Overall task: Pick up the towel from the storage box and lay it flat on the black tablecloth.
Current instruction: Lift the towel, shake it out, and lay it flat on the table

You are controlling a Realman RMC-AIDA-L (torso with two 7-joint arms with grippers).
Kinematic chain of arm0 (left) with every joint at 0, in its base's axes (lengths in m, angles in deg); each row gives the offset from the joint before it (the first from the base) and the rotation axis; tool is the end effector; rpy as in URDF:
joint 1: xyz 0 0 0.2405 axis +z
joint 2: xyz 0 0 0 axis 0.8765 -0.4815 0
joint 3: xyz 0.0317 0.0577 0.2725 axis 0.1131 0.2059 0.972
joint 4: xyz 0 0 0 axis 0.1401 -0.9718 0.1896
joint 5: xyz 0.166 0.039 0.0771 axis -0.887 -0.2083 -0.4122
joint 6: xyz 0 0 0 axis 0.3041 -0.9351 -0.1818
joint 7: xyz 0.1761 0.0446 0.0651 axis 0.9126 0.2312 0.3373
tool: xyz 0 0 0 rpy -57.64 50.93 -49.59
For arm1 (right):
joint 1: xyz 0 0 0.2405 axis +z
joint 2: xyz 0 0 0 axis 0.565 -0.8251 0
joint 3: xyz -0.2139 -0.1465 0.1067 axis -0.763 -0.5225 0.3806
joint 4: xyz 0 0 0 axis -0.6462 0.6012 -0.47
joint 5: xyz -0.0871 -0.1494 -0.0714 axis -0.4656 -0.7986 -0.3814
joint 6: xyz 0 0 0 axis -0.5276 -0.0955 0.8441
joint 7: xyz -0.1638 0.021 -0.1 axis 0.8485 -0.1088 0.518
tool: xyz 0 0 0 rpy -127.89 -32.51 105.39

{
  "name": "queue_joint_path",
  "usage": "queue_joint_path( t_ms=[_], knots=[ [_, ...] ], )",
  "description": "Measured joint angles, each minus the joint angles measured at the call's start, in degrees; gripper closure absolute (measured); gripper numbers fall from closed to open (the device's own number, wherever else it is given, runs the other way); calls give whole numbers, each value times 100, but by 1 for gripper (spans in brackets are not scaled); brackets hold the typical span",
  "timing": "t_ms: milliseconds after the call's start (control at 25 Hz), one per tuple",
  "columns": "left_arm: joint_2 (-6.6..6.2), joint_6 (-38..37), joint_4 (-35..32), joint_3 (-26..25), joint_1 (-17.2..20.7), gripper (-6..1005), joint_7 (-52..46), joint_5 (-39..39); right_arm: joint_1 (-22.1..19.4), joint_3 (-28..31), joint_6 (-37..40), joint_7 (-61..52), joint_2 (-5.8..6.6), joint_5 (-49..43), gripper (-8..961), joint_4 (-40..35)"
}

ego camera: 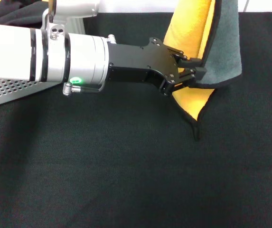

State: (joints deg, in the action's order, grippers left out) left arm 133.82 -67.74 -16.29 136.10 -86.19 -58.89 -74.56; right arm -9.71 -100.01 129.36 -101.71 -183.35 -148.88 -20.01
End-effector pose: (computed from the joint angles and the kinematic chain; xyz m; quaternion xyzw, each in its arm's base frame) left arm -0.1200 0.3316 -0.0782 -0.9664 -0.0988 -0.2174 0.0947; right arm 0.0863 0.3761 0.0590 -0.8521 -0.0772 0.4222 0.2995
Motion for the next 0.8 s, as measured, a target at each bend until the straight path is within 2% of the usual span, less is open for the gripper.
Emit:
queue_joint_path(
  t_ms=[600,800],
  knots=[
    [3,495,86,170,131,814,32,-45,54,-36,-235,-1,-4,16,939,-83],
    [5,514,162,210,116,762,46,-46,96,-32,-333,15,-9,18,938,-90]
  ],
)
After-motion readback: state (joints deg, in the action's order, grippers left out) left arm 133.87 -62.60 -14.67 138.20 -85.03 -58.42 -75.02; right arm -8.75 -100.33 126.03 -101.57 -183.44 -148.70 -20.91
